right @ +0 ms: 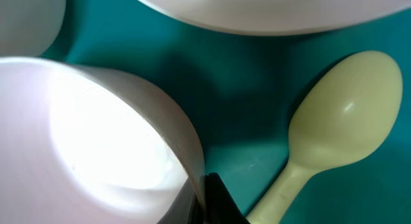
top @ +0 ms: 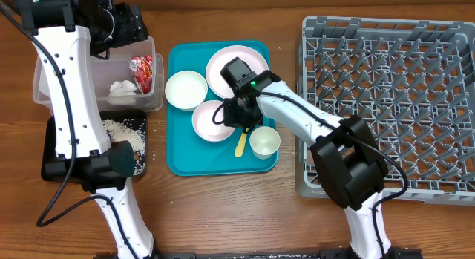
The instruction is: Sort waste into correct bins and load items into the dishwasher
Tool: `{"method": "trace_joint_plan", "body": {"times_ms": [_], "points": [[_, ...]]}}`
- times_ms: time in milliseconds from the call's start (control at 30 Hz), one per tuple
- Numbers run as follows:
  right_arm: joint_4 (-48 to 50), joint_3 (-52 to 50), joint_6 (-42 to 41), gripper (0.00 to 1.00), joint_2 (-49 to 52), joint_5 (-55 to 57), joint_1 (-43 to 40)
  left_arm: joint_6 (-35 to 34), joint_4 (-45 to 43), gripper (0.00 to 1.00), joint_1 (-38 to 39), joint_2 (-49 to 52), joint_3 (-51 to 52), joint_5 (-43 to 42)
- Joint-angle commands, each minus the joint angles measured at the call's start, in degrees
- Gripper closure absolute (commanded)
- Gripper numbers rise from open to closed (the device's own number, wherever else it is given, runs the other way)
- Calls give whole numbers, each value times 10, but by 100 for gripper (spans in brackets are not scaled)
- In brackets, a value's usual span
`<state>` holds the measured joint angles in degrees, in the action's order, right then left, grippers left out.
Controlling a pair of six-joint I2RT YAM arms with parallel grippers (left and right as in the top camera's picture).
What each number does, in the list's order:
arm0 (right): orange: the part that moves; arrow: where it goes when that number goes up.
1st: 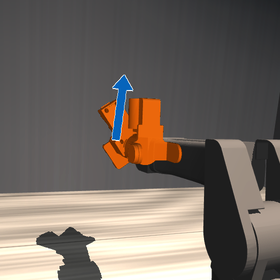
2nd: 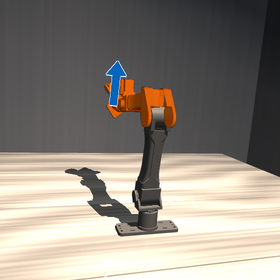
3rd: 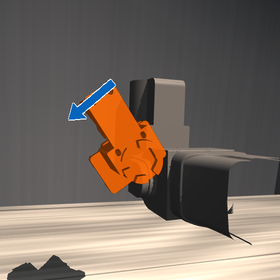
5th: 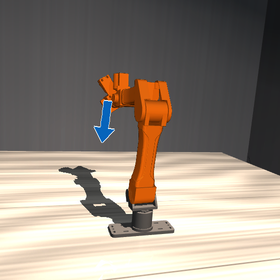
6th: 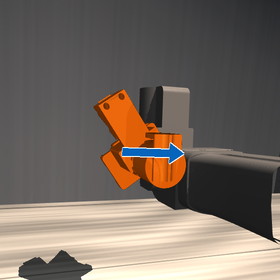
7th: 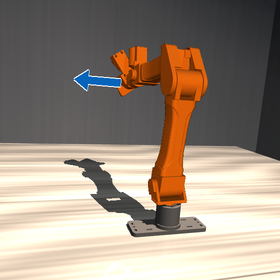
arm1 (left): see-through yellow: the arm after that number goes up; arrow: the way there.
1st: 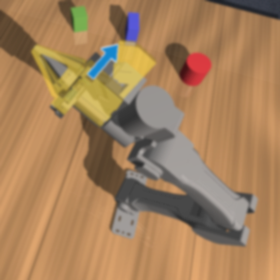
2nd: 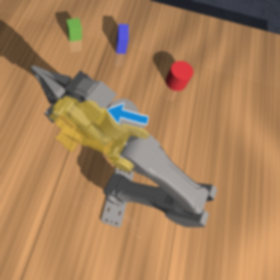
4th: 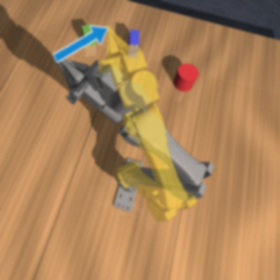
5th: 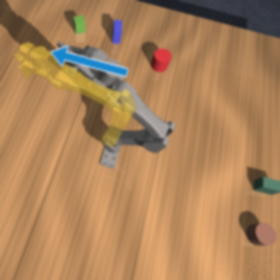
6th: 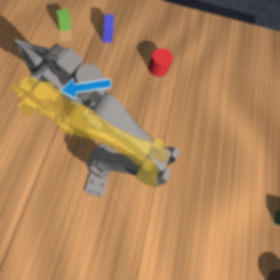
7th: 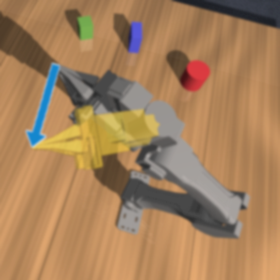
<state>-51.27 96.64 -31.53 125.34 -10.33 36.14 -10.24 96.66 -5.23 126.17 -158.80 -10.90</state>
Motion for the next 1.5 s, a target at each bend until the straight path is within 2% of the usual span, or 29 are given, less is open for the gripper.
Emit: {"method": "trace_joint_plan", "body": {"times_ms": [0, 233, 400, 567, 767, 900, 1167, 1367, 1467], "points": [[-15, 16, -2, 96, -4, 12, 1, 13, 1, 19, 3, -10, 2, 9], [-161, 115, 18, 96, -59, 74, 1, 13, 1, 19, 3, -10, 2, 8], [-236, 177, 25, 96, -123, 194, -6, 13, 1, 19, 4, -10, 2, 8], [-218, 184, 33, 96, -182, 314, -36, 12, 1, 19, 4, -10, 2, 8], [-210, 181, 35, 96, -185, 520, -91, 12, 1, 20, 4, -10, 2, 8], [-179, 181, 41, 96, -185, 555, -137, 12, 1, 20, 4, -9, 2, 8], [-114, 181, 137, 96, -168, 563, -212, 12, 1, 20, 4, -9, 2, 8], [-69, 181, 193, 96, -111, 701, -216, 12, 1, 20, 4, -9, 2, 8], [-33, 181, 244, 96, -82, 712, -215, 10, 1, 20, 4, -8, 2, 8]]}}
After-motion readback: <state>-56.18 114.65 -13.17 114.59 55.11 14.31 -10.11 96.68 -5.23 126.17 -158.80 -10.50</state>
